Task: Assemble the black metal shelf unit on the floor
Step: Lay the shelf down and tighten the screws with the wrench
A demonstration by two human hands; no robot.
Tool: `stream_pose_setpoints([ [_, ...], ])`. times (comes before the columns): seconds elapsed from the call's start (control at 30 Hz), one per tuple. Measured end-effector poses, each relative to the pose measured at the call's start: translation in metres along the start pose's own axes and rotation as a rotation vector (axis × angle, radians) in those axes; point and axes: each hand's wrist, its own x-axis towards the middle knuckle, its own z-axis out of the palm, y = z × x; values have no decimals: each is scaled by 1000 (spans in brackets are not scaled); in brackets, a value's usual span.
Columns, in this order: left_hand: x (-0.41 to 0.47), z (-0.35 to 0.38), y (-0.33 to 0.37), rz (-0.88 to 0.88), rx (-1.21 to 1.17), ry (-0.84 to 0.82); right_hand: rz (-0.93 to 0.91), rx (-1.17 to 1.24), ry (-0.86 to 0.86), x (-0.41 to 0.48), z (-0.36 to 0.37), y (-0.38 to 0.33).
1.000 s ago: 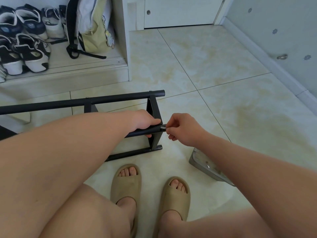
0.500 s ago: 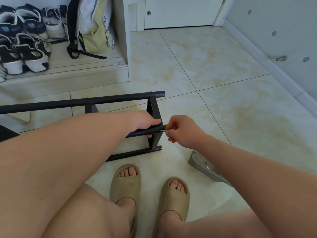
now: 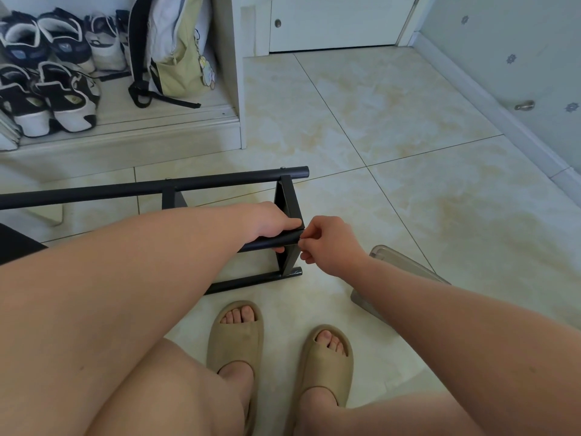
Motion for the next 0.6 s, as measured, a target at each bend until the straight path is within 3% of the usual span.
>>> stream_pose_setpoints([
  [0.17, 0, -1, 2, 2, -8, 5, 13, 3, 21, 1, 1, 0],
  [0.33, -3, 0, 0, -8, -13, -23, -150, -340, -22, -1, 5, -3],
  [0.6, -5, 0, 1, -6, -65, -14, 43, -3, -42, 7, 0, -2],
])
